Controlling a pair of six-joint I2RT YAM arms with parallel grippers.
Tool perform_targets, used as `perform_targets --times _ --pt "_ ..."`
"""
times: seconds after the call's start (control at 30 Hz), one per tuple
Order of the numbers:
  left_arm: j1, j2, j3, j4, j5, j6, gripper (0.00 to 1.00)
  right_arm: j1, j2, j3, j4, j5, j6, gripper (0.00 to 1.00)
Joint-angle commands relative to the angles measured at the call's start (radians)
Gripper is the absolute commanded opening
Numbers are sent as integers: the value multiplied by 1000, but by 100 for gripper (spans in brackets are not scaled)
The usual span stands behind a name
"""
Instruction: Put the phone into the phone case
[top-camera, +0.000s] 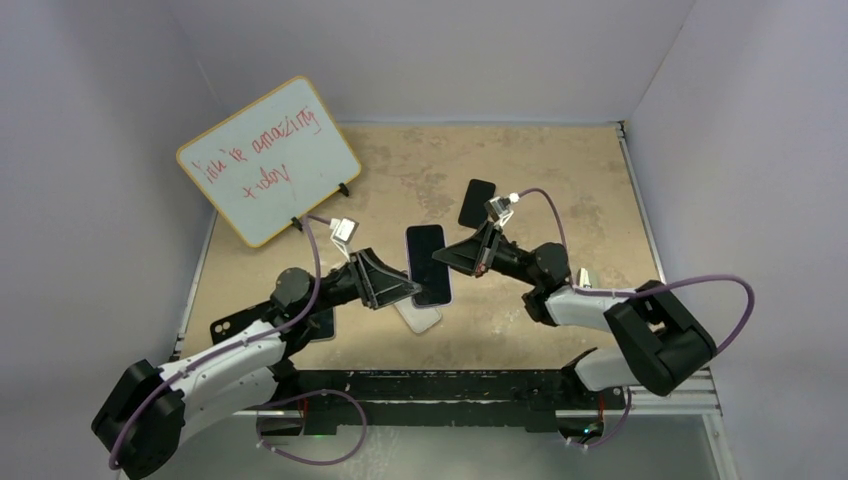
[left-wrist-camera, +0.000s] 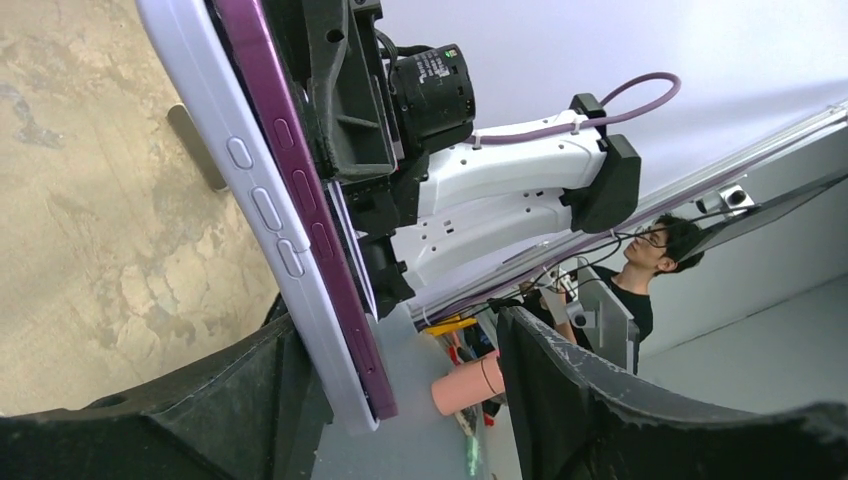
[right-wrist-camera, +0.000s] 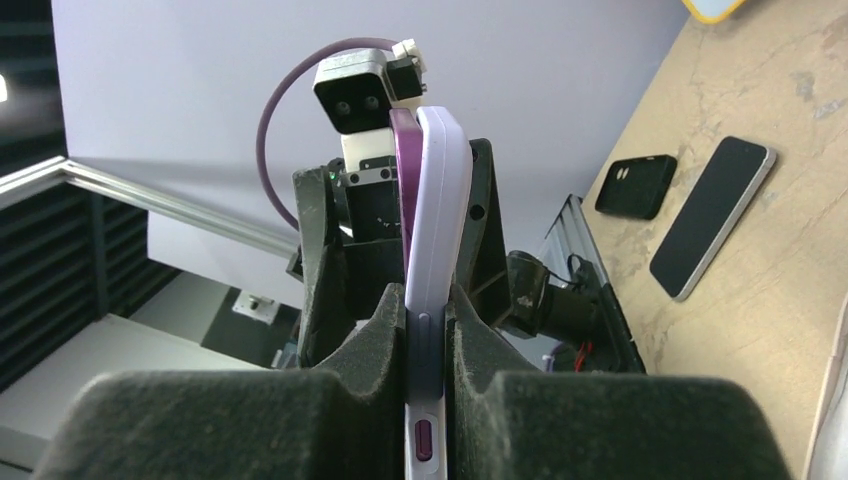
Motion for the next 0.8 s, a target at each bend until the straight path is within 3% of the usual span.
perform_targets --times 0.0,0.07,0.13,0.2,0.3,0.47,0.63,0.77 --pt "-4 33 58 76 -4 23 66 3 61 56 217 -21 91 4" --pt "-3 38 57 97 -12 12 52 3 91 59 255 -25 110 4" --pt "-4 37 68 71 -23 14 23 3 120 62 287 -30 130 4" --pt "-4 34 84 4 -28 28 0 3 140 61 323 -33 144 5" --pt "-2 20 109 -108 -27 85 0 3 139 44 312 -28 124 12" --pt "-3 -2 209 -390 -15 256 0 3 43 25 116 11 -8 36" --pt "-2 -11 248 -440 68 348 0 3 -98 59 -171 37 -192 39" --pt "-1 -29 251 -443 116 392 0 3 -163 88 -300 40 -255 40"
